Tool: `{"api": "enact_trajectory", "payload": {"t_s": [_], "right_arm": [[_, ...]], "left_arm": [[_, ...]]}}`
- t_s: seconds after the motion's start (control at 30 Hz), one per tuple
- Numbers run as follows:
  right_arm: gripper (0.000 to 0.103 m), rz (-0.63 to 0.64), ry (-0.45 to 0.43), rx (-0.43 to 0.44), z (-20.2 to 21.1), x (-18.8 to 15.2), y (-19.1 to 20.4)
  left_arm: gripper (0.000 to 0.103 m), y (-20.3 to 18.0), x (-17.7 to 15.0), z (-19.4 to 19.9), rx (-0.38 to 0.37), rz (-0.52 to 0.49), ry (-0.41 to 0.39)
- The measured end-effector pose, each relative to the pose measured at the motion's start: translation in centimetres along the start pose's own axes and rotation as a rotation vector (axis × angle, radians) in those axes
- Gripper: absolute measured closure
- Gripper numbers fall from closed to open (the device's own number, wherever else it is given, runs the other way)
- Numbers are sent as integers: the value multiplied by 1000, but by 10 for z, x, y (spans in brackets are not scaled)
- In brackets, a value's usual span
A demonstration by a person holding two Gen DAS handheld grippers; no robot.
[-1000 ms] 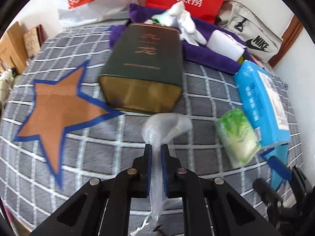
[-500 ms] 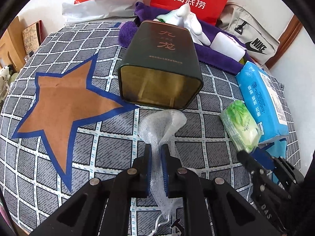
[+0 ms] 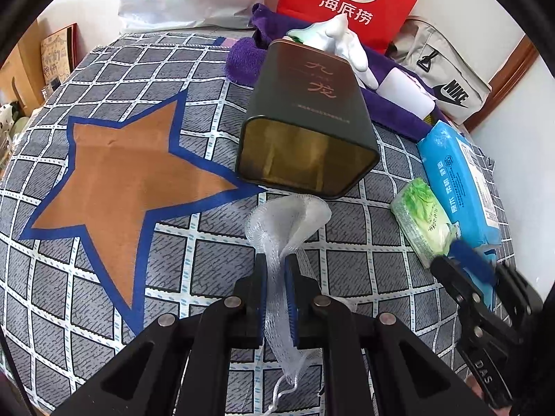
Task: Organize soft objects
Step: 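Grasp the green tissue packet with the right tool while the left tool holds the mesh bag, then lift and carry the mesh bag and green tissue packet toward the purple towel with both tools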
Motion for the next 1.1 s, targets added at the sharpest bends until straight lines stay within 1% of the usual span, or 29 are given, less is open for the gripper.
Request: {"api": "enact_trajectory", "payload": {"t_s": [0.13, 0.17, 0.23, 0.27, 0.3, 0.33, 0.43, 0.57, 0.63, 0.77, 0.87, 0.9, 0.93, 0.97, 1.0, 1.03, 1.07, 1.1], "right_arm": [[64, 48, 28, -42, -18, 5, 1], [66, 73, 49, -75, -24, 3, 2], [77, 116, 44, -128, -25, 1, 4], [78, 135, 45, -133, -23, 0, 6], [83, 135, 46, -122, -21, -1, 7], [87, 130, 45, -110, -17, -2, 7], [89, 112, 52, -66, -3, -6, 7], [90, 56, 66, 13, 25, -22, 3], [89, 33, 70, 5, 38, -30, -3], [89, -11, 101, -38, 60, -55, -23], [87, -51, 126, -35, 58, -69, -34], [86, -57, 129, -31, 57, -71, -36], [85, -59, 121, -25, 57, -73, -36], [83, -55, 103, -13, 60, -74, -35], [74, -51, 83, -1, 63, -74, -35], [60, -48, 56, 11, 68, -73, -34], [51, -50, 20, 23, 74, -72, -35], [35, -55, -13, 29, 78, -70, -37]], "left_arm": [[92, 0, 0, 0, -5, -2, 0], [92, 0, 0, -1, -10, -1, 1], [92, 0, 1, -1, -15, -1, 4], [92, 2, 0, -1, -16, -2, 4], [92, 1, 1, -1, -16, -3, 3], [92, 1, 1, -1, -14, -4, 3], [92, -1, 0, 0, -4, -15, 1], [92, -2, -5, 7, -1, -18, 6], [92, 0, -10, 12, 3, -16, 2], [92, 6, -20, 18, -17, 9, 23], [90, 7, -26, 18, -29, 20, 40], [88, 6, -27, 17, -33, 17, 45], [83, 4, -28, 16, -38, 11, 46], [75, 2, -29, 17, -45, 6, 43], [72, -1, -30, 17, -51, 3, 41], [67, -4, -31, 17, -46, -5, 39], [64, -7, -31, 16, -35, -15, 37], [64, -11, -32, 15, -16, -31, 33]]}}
Point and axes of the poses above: each gripper's, at about its wrist camera, not at the fingertips, and z roughly against the way its jaws point, y to its left, x to its top, the point moved 5 cm from there along -z, roughly the way its jaws point, and after that the axes turned 2 degrees about x, right-handed, at the moved point
